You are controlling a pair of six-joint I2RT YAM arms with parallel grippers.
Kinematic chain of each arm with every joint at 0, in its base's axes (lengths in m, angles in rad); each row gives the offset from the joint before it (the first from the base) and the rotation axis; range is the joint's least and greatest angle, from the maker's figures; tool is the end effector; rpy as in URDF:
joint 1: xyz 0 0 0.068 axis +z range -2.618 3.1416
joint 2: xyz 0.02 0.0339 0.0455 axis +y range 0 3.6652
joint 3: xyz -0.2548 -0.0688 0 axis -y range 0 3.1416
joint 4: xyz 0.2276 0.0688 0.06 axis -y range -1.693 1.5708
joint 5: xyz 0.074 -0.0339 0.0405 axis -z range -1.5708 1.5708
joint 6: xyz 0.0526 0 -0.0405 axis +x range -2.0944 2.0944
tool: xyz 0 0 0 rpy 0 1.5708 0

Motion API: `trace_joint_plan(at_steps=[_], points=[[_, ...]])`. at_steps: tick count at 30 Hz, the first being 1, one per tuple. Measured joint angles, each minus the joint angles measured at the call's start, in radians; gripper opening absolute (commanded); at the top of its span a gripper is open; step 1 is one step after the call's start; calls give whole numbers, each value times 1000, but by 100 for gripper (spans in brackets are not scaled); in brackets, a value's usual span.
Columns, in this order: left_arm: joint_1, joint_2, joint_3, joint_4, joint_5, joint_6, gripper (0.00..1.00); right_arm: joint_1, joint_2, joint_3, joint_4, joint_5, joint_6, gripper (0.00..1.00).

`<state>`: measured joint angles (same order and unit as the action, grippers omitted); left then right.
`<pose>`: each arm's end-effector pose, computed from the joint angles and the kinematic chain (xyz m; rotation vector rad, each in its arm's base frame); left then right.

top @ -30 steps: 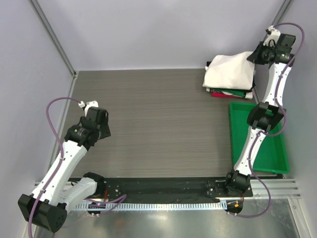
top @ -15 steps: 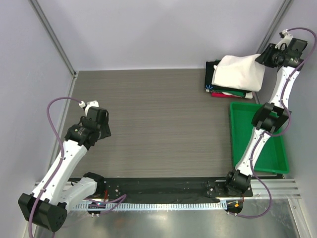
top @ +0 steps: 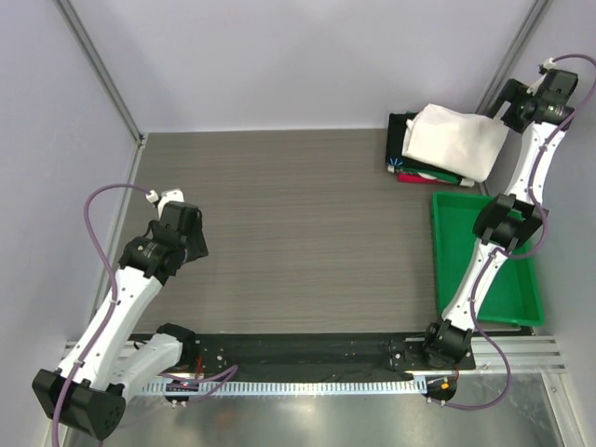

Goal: Fold and stack the t-shirts
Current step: Neatly place the folded tshirt to the corner

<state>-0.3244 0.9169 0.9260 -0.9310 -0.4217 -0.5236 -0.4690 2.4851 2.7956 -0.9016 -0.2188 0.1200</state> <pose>0.1640 -0.0324 0.2806 -0.4076 2.3539 0.1351 0.4728 -0.2268 0.3258 0.5018 2.0867 0.0334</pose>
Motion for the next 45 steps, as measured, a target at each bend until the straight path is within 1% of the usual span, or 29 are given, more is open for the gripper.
trace_joint_plan(at_steps=[2,6,10,14,17,20,23,27,35,36,38,39,41,42,44,45], points=[[0,-11,0,0,1,0,58,8,-27,0,-23,43,21,100],[0,-34,0,2,3,0,58,67,-83,-2,-19,144,27,100],[0,-54,0,4,3,0,59,226,-96,20,15,256,-2,100],[0,-77,0,6,3,0,59,410,-23,86,66,324,-45,100],[0,-84,0,7,3,0,60,496,35,90,111,376,-77,100],[0,-84,0,7,4,0,60,527,96,90,151,451,-112,99],[0,-84,-3,8,5,0,60,523,142,81,193,536,-143,98],[0,-84,-8,11,8,1,60,510,159,55,246,616,-186,95],[0,-84,-9,14,11,2,60,496,198,40,328,684,-250,77],[0,-84,-9,14,11,3,60,496,203,36,329,686,-251,67],[0,-84,-9,14,11,3,60,496,213,25,329,689,-256,60],[0,-84,-9,14,11,3,60,496,216,19,329,691,-258,53],[0,-84,-9,14,11,3,60,496,222,11,329,697,-261,49],[0,-84,-9,14,11,3,60,496,223,7,329,699,-262,42],[0,-84,-9,14,11,3,60,494,224,4,329,702,-262,36],[0,-84,-9,14,11,3,60,494,224,3,329,703,-265,23]])
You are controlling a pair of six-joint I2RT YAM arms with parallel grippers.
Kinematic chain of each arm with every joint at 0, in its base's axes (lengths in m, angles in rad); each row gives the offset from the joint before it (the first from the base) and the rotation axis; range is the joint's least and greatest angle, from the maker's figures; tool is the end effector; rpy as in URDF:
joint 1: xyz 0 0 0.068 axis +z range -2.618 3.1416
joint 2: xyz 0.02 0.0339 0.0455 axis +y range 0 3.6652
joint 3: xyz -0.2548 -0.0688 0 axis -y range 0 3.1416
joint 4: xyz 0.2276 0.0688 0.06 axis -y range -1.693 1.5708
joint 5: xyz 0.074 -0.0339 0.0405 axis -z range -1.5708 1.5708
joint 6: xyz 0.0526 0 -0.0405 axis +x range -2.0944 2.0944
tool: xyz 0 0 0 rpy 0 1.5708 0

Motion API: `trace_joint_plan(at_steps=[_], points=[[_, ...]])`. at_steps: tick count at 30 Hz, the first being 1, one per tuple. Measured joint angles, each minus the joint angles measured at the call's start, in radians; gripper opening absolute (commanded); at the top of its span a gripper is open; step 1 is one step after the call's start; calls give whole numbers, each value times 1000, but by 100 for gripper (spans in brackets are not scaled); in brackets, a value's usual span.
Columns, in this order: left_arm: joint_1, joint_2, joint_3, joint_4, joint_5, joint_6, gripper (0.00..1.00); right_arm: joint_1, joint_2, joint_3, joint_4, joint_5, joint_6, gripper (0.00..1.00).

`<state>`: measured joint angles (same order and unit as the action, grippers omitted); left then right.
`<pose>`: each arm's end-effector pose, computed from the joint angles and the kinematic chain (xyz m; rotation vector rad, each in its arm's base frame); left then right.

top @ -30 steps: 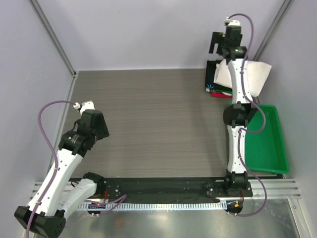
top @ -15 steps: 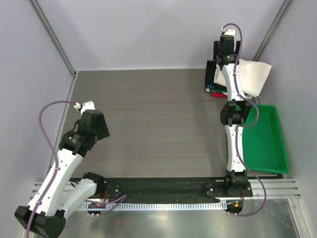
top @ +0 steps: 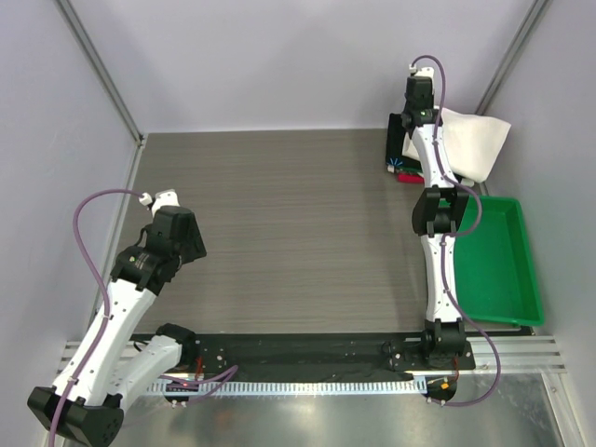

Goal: Fold and stack the t-shirts
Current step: Neatly place the folded tshirt to the corner

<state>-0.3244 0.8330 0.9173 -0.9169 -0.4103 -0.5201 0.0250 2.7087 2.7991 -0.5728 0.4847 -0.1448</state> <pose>0.1513 -0.0288 0.2906 -0.4107 2.2806 0.0722 0.5798 -0.0100 0.2448 0.1297 2.0362 -0.5711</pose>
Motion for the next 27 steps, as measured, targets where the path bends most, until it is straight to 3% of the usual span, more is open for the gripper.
trace_joint_plan(at_steps=[2,3,4,27], points=[[0,0,0,0,0,0,60,0,0,0,0,0,-3,13],[0,0,0,0,0,0,60,0,0,0,0,0,-2,3],[0,0,0,0,0,0,60,-1,0,0,0,0,-3,1],[0,-6,0,0,0,0,60,97,-12,5,-42,-111,-6,1]])
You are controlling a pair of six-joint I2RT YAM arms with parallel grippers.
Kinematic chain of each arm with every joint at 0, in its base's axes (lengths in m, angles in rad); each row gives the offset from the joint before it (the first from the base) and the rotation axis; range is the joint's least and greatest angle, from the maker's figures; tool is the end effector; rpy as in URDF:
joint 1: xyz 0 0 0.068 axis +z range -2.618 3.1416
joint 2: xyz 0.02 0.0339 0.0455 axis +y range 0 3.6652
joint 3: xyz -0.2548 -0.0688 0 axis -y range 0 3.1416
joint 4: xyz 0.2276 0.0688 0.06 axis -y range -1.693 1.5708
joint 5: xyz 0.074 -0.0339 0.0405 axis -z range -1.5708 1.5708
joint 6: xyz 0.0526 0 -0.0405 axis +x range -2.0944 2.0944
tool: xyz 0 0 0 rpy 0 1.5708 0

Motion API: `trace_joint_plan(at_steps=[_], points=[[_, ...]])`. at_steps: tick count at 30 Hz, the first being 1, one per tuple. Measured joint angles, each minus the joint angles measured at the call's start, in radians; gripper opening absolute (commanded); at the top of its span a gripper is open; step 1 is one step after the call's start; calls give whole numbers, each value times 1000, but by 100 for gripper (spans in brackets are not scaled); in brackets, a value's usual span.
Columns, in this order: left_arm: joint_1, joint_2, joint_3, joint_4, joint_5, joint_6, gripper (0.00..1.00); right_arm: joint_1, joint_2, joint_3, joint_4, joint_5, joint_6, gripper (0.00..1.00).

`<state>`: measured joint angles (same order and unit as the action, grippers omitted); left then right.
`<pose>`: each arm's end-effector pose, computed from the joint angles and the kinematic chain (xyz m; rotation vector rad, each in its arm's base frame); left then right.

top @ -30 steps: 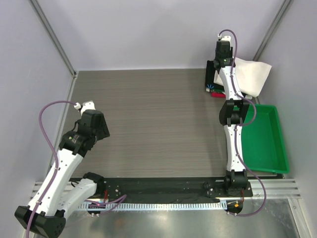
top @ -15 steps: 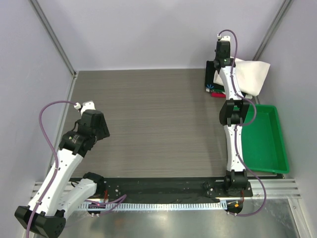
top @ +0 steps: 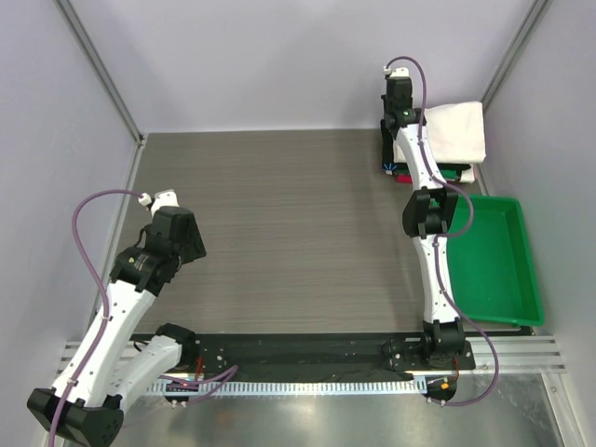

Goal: Fold and stack the t-shirts
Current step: Neatly place the folded tshirt to the corner

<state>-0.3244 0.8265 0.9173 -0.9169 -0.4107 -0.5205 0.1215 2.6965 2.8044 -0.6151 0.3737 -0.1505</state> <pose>0.1502 -0.0284 0.2914 -0.4121 2.2746 0.0688 0.5754 0.0509 0.2476 -0.0521 2.0638 -0.4054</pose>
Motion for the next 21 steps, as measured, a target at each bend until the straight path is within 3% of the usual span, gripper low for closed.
trace_joint_plan(at_steps=[6,9,10,11,13,21], points=[[0,0,0,0,0,0,60,2,0,19,-17,-19,3,1],[0,0,0,0,0,0,61,2,0,19,-19,-15,6,32],[0,0,0,0,0,0,60,2,0,19,-21,-15,11,55],[0,0,0,0,0,0,60,3,0,19,-21,-14,19,62],[0,0,0,0,0,0,61,7,0,19,-22,-13,19,70],[0,-5,0,0,0,0,61,30,-44,19,-61,-27,53,83]])
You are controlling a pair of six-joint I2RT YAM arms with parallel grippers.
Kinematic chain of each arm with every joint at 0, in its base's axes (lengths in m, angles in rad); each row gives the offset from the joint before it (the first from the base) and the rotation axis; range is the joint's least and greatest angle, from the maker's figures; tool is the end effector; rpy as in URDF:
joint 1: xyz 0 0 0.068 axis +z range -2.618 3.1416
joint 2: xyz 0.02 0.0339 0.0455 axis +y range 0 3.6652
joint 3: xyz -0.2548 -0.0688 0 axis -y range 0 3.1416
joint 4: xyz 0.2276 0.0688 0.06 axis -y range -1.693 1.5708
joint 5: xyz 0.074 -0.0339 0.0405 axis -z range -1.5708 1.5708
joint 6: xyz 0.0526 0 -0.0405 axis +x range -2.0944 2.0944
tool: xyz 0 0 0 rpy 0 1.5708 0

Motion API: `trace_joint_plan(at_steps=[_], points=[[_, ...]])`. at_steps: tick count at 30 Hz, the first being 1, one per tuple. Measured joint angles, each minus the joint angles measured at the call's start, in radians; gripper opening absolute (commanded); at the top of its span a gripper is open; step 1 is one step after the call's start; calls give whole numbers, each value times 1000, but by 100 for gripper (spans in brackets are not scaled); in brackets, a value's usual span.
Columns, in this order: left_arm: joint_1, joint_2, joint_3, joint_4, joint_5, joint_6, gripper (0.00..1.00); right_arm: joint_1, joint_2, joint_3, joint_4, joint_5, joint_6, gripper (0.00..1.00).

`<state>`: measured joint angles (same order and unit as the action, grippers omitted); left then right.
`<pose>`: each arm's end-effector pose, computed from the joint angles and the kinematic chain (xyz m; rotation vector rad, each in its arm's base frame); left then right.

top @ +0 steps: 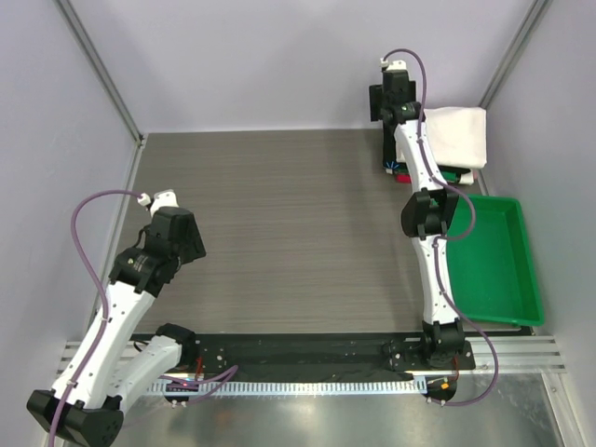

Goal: Fold and stack the t-shirts
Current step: Neatly place the folded tshirt to the corner, then reset both grippers

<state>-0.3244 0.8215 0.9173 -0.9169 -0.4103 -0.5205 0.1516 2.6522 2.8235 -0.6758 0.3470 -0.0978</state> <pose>0.1494 -0.0281 0.2921 -0.4125 2.2703 0.0655 0.5632 0.0679 0.2715 -0.0445 2.0580 -0.3262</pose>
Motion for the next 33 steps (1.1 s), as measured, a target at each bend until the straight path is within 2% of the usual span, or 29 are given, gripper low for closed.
trace_joint_plan(at_steps=[5,13,16,19,21,25,28,33], points=[[0,-24,0,0,0,0,61,21,-115,0,-43,-31,37,88],[0,-48,0,0,0,0,61,70,-311,22,-205,-42,93,88],[0,-65,0,0,0,0,61,82,-368,-12,-282,-21,114,84],[0,-72,0,0,-1,0,62,85,-435,-113,-349,13,132,83],[0,-72,0,0,0,0,61,88,-500,-235,-380,33,139,83],[0,-73,0,0,0,0,62,93,-777,-750,-285,51,157,92],[0,-74,0,0,0,0,62,102,-1074,-1183,-135,28,177,94],[0,-75,0,0,-1,0,62,110,-1538,-1648,58,2,231,95]])
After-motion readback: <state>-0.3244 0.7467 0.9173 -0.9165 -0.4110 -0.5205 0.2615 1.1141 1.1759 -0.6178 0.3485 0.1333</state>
